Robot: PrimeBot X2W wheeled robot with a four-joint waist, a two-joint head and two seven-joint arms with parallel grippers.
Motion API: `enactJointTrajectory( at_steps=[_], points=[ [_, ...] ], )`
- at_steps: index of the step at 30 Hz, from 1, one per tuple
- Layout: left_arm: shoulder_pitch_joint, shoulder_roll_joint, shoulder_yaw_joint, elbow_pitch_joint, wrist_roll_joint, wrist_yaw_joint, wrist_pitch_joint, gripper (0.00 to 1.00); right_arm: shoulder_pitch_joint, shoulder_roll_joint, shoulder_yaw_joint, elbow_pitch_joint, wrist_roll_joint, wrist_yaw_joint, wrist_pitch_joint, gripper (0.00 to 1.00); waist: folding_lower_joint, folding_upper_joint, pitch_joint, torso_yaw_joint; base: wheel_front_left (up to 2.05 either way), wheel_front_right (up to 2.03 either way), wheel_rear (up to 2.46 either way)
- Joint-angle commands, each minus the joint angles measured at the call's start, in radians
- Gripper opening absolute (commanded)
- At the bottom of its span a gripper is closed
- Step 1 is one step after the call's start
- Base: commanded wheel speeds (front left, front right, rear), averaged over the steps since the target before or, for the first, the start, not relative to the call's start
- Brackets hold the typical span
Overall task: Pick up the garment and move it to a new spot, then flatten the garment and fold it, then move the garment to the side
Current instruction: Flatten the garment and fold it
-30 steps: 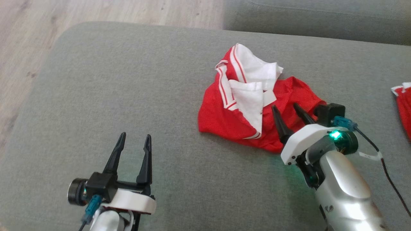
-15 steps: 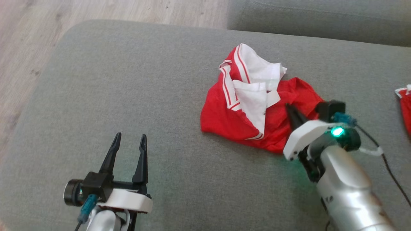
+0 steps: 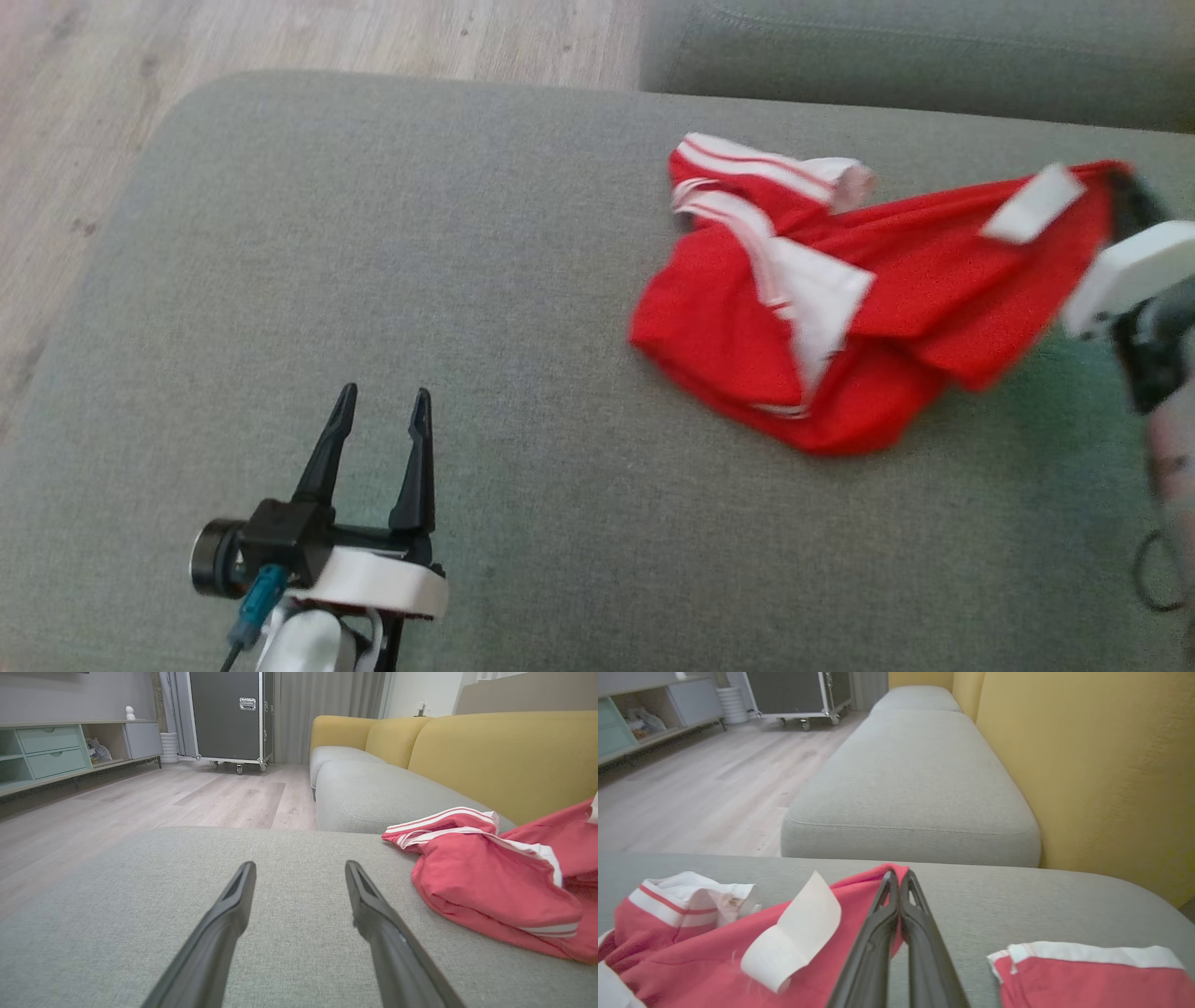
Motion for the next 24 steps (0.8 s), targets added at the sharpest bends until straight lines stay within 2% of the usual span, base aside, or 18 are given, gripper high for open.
enactJointTrajectory(
  at_steps=[1, 2, 3, 6, 9, 14, 19, 24],
  points=[
    [-0.043, 0.001, 0.024, -0.035, 0.002, -0.004, -0.01, 1.0, -0.052, -0.03, -0.009, -0.006, -0.028, 0.007, 0.009, 0.0, 0.0, 0.0, 0.009, 0.006, 0.0, 0.0, 0.0],
    [-0.045, 0.0, 0.023, -0.035, 0.001, -0.005, -0.01, 1.0, -0.063, -0.044, -0.026, 0.012, -0.051, 0.007, 0.011, 0.1, 0.0, 0.0, 0.013, 0.008, 0.0, 0.0, 0.0],
    [-0.047, 0.0, 0.022, -0.035, 0.0, -0.005, -0.01, 1.0, -0.072, -0.053, -0.041, 0.032, -0.074, 0.007, 0.013, 1.0, 0.0, 0.0, 0.016, 0.01, 0.0, 0.0, 0.0],
    [-0.05, -0.001, 0.02, -0.031, -0.002, -0.004, -0.01, 1.0, -0.093, -0.051, -0.069, 0.077, -0.132, 0.007, 0.001, 1.0, 0.0, 0.0, 0.017, 0.012, 0.0, 0.0, 0.0],
    [-0.051, -0.001, 0.032, -0.033, -0.002, -0.001, -0.01, 1.0, -0.108, -0.014, -0.087, 0.088, -0.153, 0.007, -0.047, 1.0, 0.0, 0.0, 0.007, -0.001, 0.0, 0.0, 0.0],
    [-0.042, -0.001, 0.058, -0.046, 0.006, 0.001, -0.01, 1.0, -0.093, 0.06, -0.042, 0.049, -0.153, 0.007, -0.171, 1.0, 0.0, 0.0, -0.022, -0.043, 0.0, 0.0, 0.0],
    [-0.029, -0.001, 0.07, -0.062, 0.01, -0.002, -0.01, 1.0, 0.004, 0.13, 0.042, -0.102, -0.09, 0.007, -0.218, 1.0, 0.0, 0.0, -0.054, -0.088, 0.0, 0.0, 0.0],
    [-0.008, -0.001, 0.071, -0.073, 0.01, 0.002, -0.01, 1.0, 0.216, 0.191, 0.083, -0.351, -0.033, 0.007, -0.221, 1.0, 0.0, 0.0, -0.084, -0.126, 0.0, 0.0, 0.0]
  ],
)
